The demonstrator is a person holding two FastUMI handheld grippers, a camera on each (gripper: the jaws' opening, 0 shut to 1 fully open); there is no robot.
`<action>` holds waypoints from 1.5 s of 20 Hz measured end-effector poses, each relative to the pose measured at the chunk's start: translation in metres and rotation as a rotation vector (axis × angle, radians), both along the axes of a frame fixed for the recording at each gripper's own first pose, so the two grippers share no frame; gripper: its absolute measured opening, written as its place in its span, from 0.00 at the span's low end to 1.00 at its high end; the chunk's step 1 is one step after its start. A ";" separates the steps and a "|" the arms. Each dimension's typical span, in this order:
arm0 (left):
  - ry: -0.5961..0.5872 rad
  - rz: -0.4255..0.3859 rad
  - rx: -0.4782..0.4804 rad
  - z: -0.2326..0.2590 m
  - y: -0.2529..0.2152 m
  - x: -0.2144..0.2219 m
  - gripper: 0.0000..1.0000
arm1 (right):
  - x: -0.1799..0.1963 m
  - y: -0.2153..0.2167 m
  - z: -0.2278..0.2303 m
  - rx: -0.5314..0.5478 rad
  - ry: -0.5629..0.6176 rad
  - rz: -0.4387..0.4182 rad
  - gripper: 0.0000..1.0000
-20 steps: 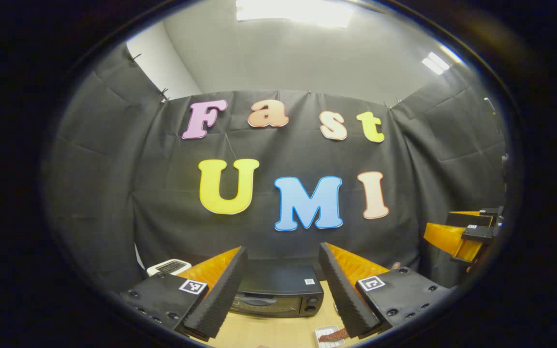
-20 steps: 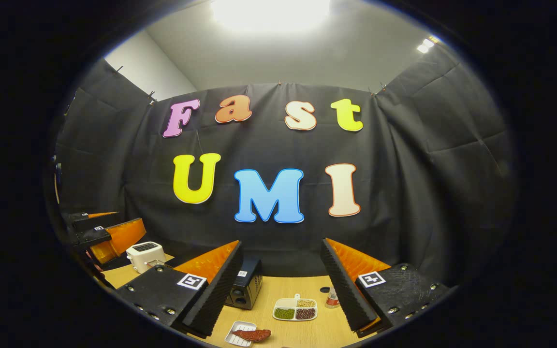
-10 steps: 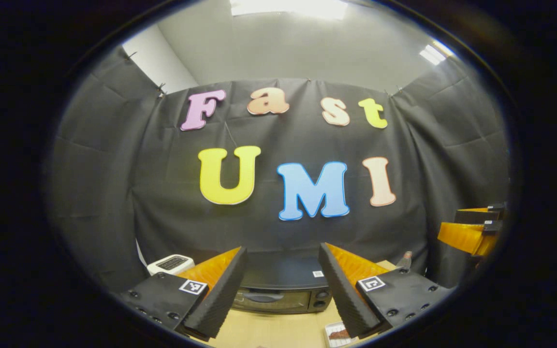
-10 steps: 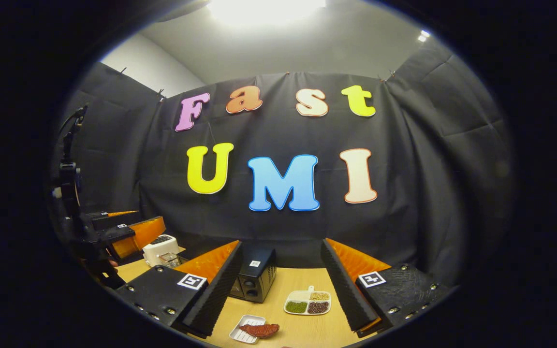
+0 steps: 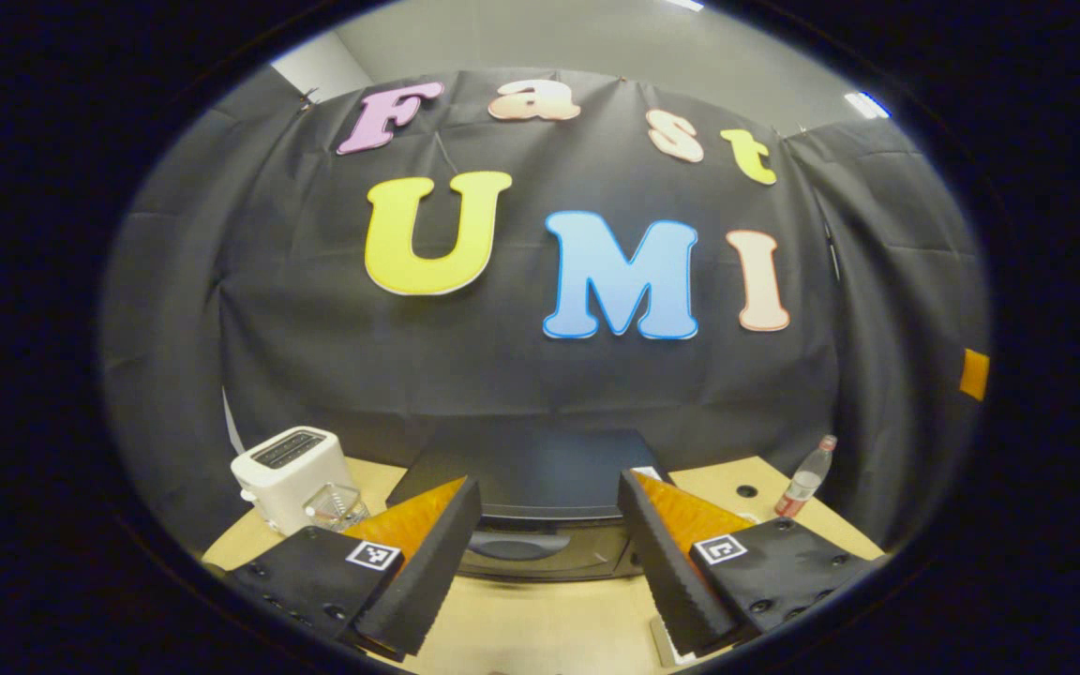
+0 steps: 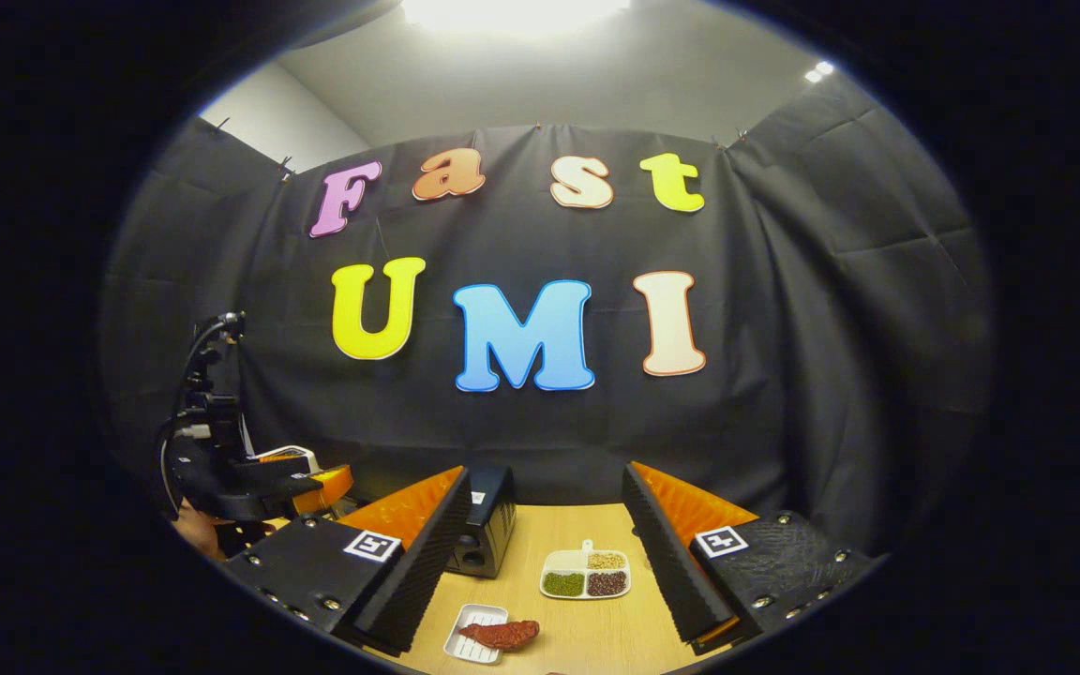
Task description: Open the electric oven with the left hand, put the food in, and close the electric oven.
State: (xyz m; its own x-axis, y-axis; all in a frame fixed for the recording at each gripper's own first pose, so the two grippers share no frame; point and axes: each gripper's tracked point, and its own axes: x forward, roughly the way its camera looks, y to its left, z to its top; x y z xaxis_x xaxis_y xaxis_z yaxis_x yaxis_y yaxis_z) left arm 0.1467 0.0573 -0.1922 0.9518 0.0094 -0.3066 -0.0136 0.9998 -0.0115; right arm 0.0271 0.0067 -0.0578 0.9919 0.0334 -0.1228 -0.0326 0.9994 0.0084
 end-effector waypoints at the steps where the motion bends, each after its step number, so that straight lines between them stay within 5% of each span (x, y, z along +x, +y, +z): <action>1: 0.015 -0.004 0.013 -0.011 0.003 0.008 0.98 | 0.002 -0.002 -0.001 -0.006 0.005 -0.012 0.98; 17: 0.181 -0.033 0.035 -0.131 0.018 0.068 0.98 | 0.021 -0.003 -0.022 -0.007 0.084 -0.079 0.98; 30: 0.182 -0.027 0.043 -0.132 0.017 0.052 0.98 | 0.022 0.012 -0.022 0.004 0.074 -0.050 0.98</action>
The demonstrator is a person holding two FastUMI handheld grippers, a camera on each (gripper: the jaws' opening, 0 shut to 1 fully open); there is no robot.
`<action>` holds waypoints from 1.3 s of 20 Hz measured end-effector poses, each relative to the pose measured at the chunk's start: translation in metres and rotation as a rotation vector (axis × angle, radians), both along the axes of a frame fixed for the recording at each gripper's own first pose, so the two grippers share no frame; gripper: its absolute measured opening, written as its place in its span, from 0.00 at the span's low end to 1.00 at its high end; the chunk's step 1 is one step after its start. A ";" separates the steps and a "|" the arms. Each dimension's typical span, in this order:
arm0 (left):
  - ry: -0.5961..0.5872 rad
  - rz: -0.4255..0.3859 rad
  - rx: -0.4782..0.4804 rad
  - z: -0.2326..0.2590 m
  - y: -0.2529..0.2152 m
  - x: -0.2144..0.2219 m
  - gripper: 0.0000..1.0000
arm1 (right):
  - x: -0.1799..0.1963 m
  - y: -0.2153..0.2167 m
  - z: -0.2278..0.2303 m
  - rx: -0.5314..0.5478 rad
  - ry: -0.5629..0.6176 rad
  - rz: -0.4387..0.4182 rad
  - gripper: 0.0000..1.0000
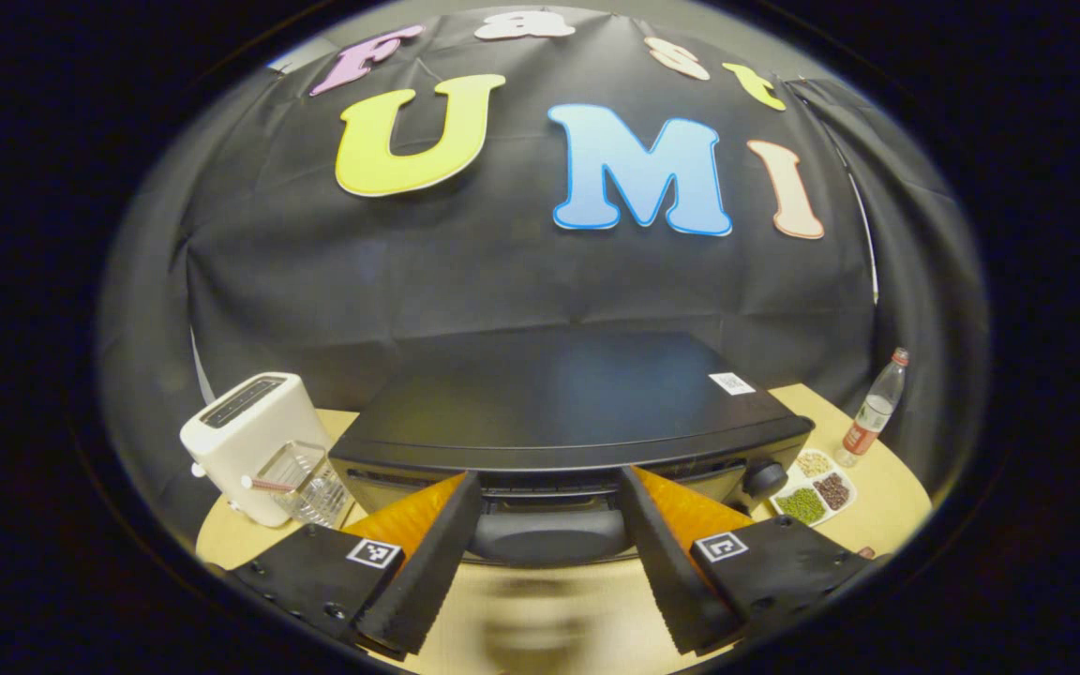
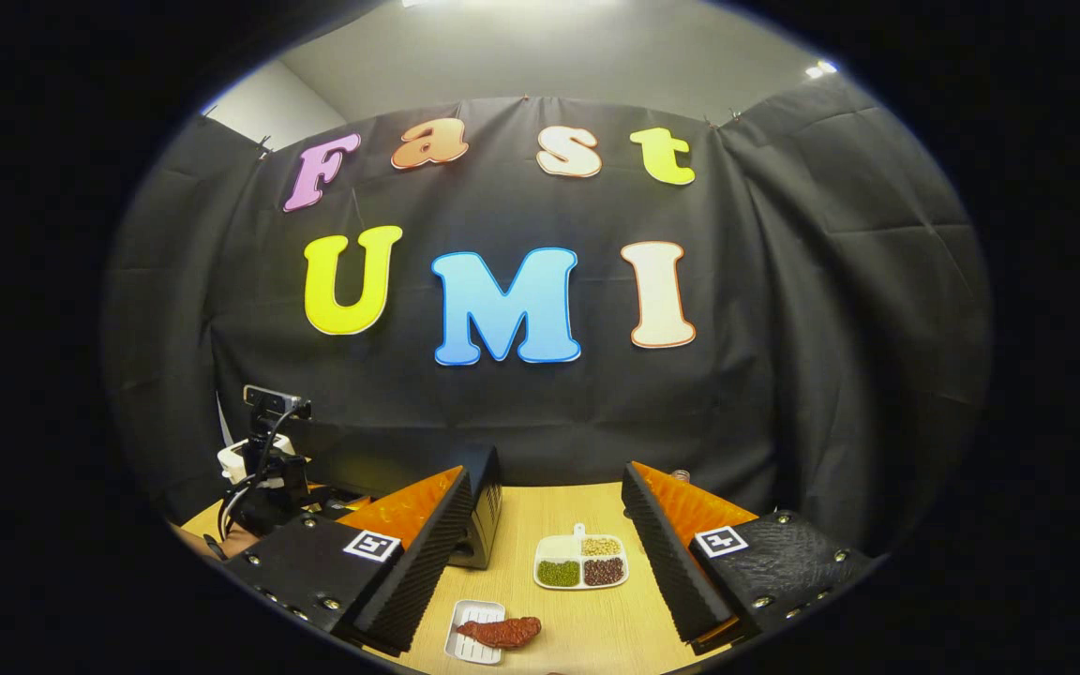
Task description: Open the electric oven with the left hand, put the food in, and close the electric oven.
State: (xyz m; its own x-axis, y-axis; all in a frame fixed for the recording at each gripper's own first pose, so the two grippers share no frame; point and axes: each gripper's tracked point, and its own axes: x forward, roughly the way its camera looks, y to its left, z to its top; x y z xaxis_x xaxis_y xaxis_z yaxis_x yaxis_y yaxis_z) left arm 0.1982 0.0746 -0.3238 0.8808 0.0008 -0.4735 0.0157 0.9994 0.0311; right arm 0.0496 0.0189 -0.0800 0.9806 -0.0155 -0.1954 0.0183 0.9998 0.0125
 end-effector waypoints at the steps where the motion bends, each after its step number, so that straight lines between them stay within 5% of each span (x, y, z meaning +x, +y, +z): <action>1: 0.002 -0.001 0.003 -0.001 0.000 -0.003 0.98 | -0.001 0.000 0.001 0.000 -0.003 0.001 0.98; 26: 0.107 -0.047 0.039 -0.053 -0.003 -0.111 0.98 | -0.033 0.013 0.006 -0.026 -0.013 0.021 0.98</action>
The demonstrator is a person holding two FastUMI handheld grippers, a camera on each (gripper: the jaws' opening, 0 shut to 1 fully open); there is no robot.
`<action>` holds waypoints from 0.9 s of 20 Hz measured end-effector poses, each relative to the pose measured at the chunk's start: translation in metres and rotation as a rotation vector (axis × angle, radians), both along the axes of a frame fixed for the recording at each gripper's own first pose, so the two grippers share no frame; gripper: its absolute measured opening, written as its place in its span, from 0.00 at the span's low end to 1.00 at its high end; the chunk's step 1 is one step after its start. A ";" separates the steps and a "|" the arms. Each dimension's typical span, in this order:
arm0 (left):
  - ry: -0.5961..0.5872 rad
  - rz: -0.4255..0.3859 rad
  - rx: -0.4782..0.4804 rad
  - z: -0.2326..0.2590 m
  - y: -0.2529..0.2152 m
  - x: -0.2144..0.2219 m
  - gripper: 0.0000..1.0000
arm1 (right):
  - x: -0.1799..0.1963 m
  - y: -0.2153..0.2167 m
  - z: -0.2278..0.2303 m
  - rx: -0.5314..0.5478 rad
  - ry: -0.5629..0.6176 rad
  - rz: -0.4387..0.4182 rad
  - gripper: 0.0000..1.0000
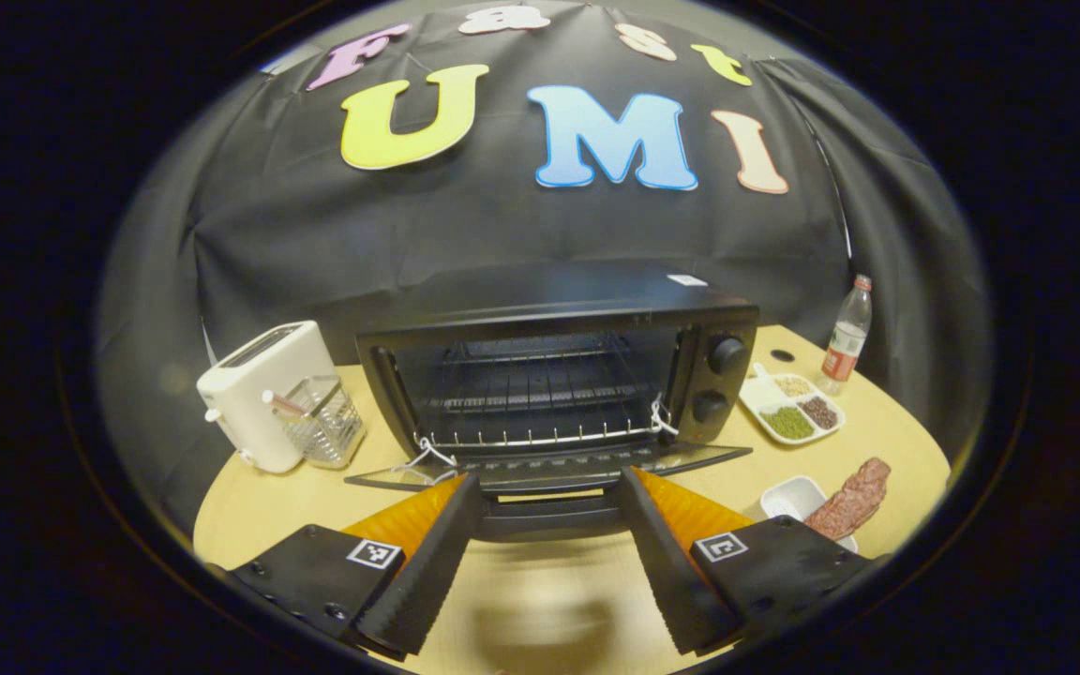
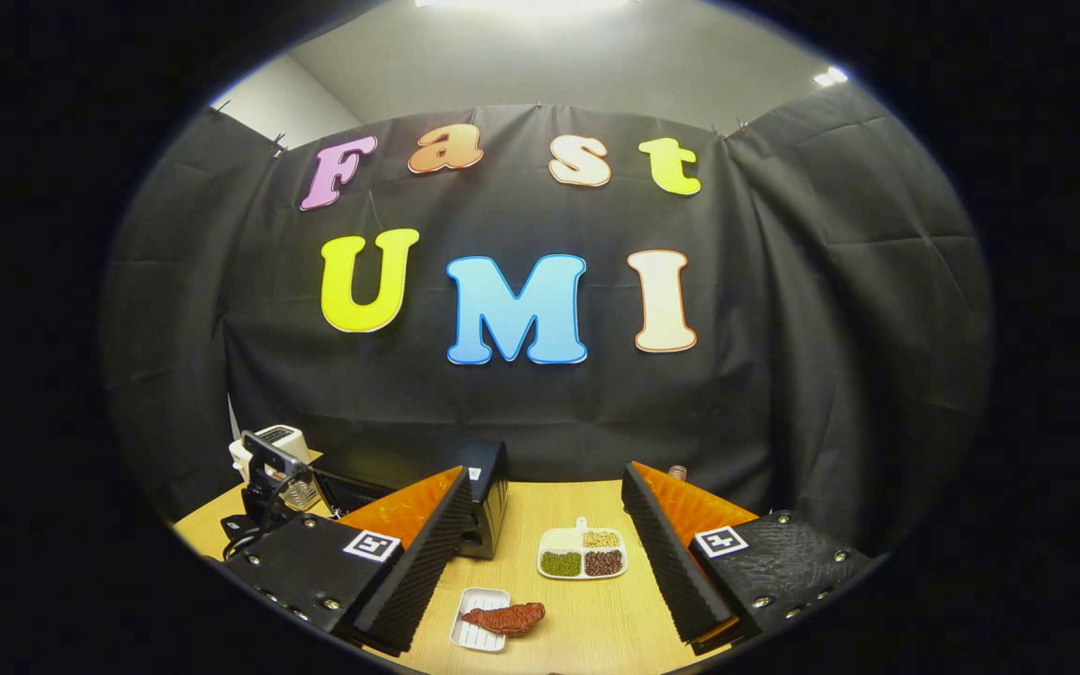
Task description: Open the electric oven with the left hand, put the food in, and close the electric oven.
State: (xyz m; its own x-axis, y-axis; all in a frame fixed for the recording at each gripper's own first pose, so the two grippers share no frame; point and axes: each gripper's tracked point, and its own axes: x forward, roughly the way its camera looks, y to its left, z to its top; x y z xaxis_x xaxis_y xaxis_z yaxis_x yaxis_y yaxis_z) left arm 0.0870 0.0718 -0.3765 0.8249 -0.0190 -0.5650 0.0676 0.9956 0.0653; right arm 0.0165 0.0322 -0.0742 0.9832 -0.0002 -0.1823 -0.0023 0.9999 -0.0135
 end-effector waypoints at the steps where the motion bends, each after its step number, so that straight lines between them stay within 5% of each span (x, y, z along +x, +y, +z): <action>1: 0.012 -0.001 0.000 -0.005 0.000 -0.003 0.98 | 0.000 0.001 0.001 -0.004 0.000 0.004 0.98; 11: 0.202 0.045 -0.095 -0.066 0.005 -0.032 0.98 | -0.003 0.010 -0.006 -0.011 0.024 0.042 0.99; 18: 0.035 0.080 -0.134 0.008 0.021 -0.016 0.96 | 0.012 0.004 -0.043 0.031 0.114 0.094 0.98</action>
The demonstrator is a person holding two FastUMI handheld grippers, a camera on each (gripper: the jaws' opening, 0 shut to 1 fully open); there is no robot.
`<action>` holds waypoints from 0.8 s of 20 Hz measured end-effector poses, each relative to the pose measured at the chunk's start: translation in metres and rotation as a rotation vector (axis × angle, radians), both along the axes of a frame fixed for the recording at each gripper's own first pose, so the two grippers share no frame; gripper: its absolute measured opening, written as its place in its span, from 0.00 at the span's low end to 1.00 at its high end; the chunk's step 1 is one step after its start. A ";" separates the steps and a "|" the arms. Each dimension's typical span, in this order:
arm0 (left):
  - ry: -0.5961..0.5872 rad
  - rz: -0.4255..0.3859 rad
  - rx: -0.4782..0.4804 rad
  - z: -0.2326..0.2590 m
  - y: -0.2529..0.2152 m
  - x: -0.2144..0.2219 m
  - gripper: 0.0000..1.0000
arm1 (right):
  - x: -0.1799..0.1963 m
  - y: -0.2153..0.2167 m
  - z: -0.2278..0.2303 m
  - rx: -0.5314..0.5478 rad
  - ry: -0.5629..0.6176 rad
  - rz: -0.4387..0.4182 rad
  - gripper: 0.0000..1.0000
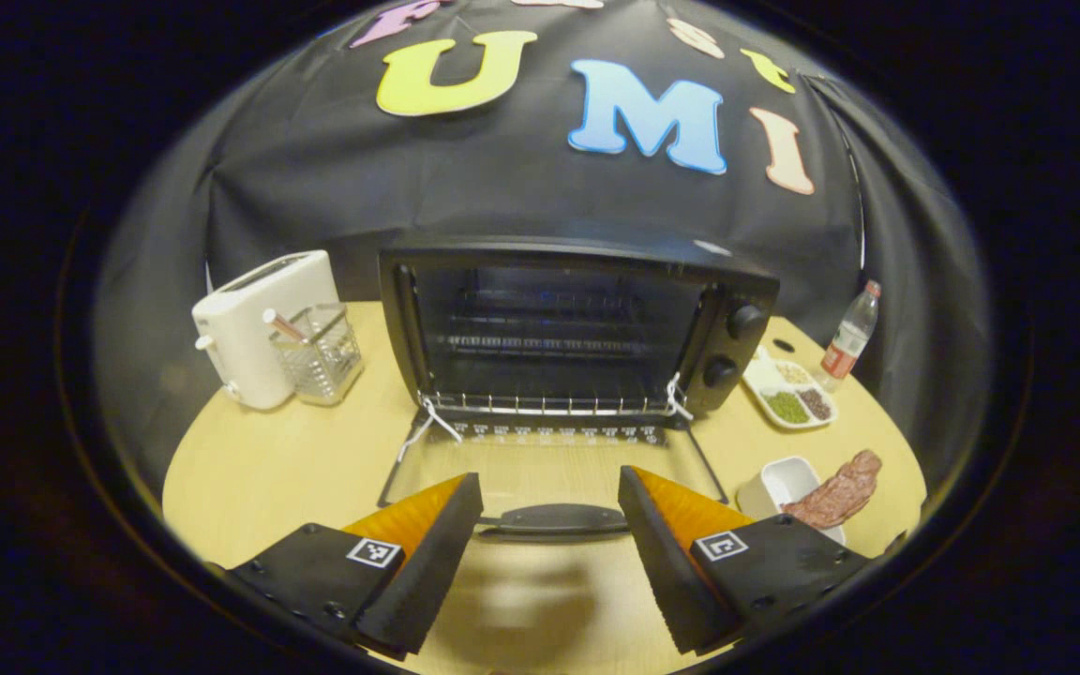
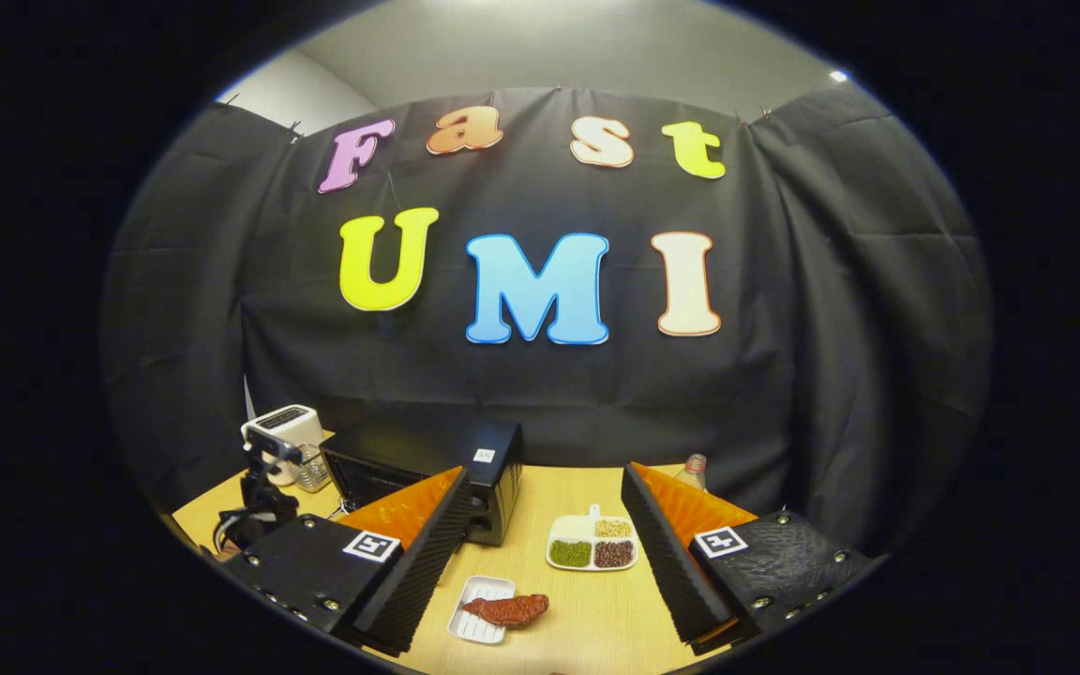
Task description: Open the electric oven with the left hand, put the food in, and close the electric oven.
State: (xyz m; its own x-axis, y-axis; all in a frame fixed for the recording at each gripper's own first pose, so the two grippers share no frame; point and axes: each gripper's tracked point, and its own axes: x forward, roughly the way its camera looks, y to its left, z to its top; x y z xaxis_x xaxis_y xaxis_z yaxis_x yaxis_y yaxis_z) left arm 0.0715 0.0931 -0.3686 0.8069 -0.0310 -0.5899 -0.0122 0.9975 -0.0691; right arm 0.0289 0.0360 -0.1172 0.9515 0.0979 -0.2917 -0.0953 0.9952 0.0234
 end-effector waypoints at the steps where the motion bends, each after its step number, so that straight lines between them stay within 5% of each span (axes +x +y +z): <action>1: -0.040 0.012 -0.008 0.019 0.002 0.000 1.00 | 0.004 -0.002 -0.012 0.029 0.036 0.007 0.94; 5: -0.215 0.060 -0.022 0.112 0.015 0.001 0.92 | 0.015 -0.022 -0.054 0.112 0.146 -0.003 0.98; 7: -0.311 0.072 -0.012 0.160 0.021 0.002 1.00 | 0.020 -0.029 -0.085 0.131 0.218 0.010 0.98; 11: -0.461 0.084 0.019 0.250 0.027 -0.012 0.95 | 0.021 -0.037 -0.144 0.232 0.369 0.023 0.99; 16: -0.592 0.080 0.103 0.310 0.025 -0.026 0.98 | 0.019 -0.036 -0.199 0.368 0.477 0.040 0.99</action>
State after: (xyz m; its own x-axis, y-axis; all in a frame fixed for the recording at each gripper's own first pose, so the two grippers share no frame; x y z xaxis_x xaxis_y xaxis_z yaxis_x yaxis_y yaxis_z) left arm 0.0455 0.1184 -0.0591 0.9964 0.0766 -0.0371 -0.0763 0.9970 0.0097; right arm 0.0474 -0.0001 -0.3161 0.7175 0.3062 -0.6257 -0.0265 0.9096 0.4147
